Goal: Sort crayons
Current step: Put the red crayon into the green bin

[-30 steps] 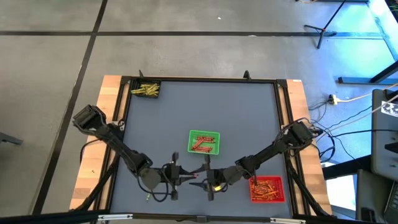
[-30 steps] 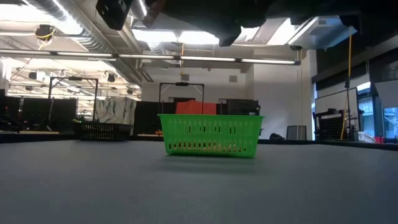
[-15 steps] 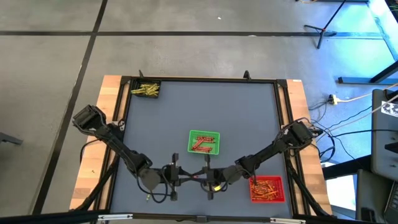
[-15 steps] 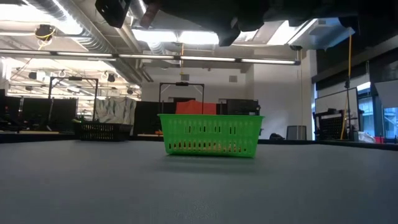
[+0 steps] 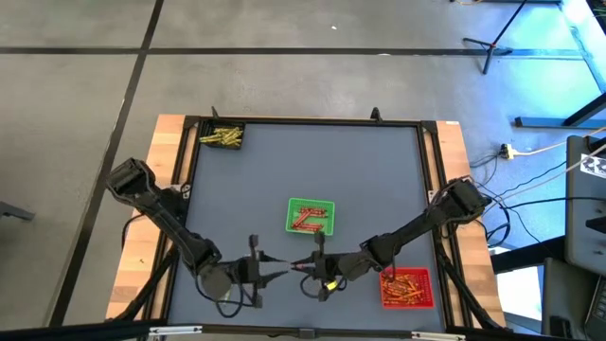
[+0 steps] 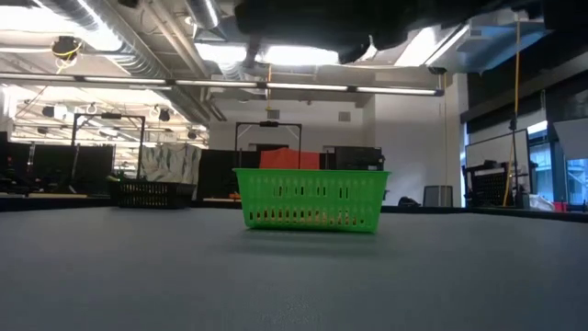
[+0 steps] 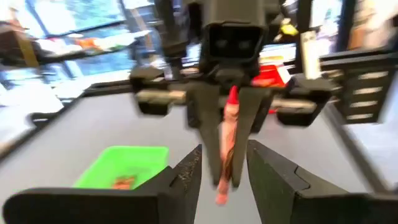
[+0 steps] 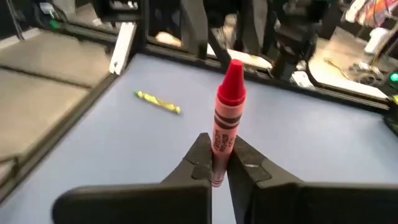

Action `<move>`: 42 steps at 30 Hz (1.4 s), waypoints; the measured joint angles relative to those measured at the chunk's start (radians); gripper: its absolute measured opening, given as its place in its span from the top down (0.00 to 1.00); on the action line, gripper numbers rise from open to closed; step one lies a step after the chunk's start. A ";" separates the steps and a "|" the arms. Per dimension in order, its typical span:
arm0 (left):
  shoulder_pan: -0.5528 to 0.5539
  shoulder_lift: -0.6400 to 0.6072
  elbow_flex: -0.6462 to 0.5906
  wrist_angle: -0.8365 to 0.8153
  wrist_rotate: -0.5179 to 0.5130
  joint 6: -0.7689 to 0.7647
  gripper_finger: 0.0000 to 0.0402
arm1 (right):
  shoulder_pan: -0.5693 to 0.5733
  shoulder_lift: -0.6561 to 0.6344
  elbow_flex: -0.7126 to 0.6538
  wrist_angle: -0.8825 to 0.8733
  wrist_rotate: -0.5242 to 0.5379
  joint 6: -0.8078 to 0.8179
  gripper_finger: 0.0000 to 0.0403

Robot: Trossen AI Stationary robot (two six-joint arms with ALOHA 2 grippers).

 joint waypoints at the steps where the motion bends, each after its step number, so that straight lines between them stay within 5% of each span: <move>1: -0.015 -0.006 0.000 -0.021 -0.044 0.000 0.72 | 0.000 -0.015 0.000 -0.033 0.005 0.000 0.96; 5: -0.068 -0.009 0.000 -0.049 -0.200 0.014 0.72 | -0.008 -0.078 -0.001 -0.154 0.015 0.001 0.97; 9: -0.086 -0.009 0.000 -0.068 -0.248 0.025 0.72 | -0.036 -0.151 0.000 -0.289 0.017 0.008 0.93; 14: -0.081 -0.009 0.000 -0.070 -0.237 0.020 0.72 | -0.101 -0.224 0.000 -0.438 -0.008 0.042 0.95; 28: -0.064 -0.009 0.000 -0.129 -0.139 -0.024 0.72 | -0.323 -0.260 0.000 -0.750 -0.325 0.235 0.96; 42: -0.038 -0.009 0.000 -0.186 -0.101 -0.084 0.72 | -0.323 -0.239 -0.001 -0.838 -0.326 0.234 0.95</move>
